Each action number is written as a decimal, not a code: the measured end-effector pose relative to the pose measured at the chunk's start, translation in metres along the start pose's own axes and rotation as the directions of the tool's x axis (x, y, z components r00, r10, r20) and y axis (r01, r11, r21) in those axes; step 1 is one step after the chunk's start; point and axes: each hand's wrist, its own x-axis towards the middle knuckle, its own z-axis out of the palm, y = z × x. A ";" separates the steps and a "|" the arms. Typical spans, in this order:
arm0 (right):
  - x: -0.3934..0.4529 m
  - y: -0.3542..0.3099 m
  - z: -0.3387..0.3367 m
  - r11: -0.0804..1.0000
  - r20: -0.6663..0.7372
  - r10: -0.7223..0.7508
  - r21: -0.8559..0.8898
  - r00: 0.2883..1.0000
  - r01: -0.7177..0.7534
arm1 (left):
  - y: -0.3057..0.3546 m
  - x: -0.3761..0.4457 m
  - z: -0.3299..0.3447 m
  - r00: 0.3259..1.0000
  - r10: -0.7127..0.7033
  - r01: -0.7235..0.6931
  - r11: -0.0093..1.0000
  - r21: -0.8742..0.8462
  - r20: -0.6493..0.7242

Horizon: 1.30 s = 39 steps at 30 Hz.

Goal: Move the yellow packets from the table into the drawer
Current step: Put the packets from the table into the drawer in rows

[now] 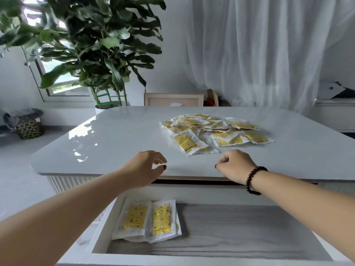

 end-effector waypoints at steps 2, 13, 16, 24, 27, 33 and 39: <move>0.016 0.008 -0.001 1.000 -0.062 0.004 -0.005 0.998 -0.004 | -0.003 0.011 0.007 0.999 -0.035 0.035 0.999 -0.042 0.005; 0.110 0.039 0.034 0.989 -0.171 -0.079 -0.140 0.982 0.055 | -0.018 0.114 0.051 0.905 -0.382 0.249 0.835 -0.491 -0.190; 0.130 0.034 0.040 0.968 -0.181 -0.082 -0.249 0.980 0.035 | -0.021 0.140 0.054 0.910 -0.366 0.251 0.859 -0.447 -0.193; 0.162 0.021 0.054 0.911 -0.033 -0.170 -0.387 0.985 0.144 | -0.023 0.163 0.057 0.952 -0.238 0.179 0.944 -0.277 -0.195; 0.163 0.023 0.056 0.897 -0.008 -0.212 -0.398 0.977 0.192 | -0.025 0.162 0.056 0.960 -0.237 0.185 0.936 -0.300 -0.147; 0.160 0.020 0.056 0.877 0.024 -0.245 -0.421 0.969 0.232 | -0.030 0.163 0.058 0.952 -0.256 0.125 0.830 -0.544 -0.171; 0.156 0.021 0.048 0.958 -0.032 -0.282 -0.068 0.959 0.280 | -0.039 0.165 0.058 0.781 -0.514 0.093 0.657 -0.748 -0.354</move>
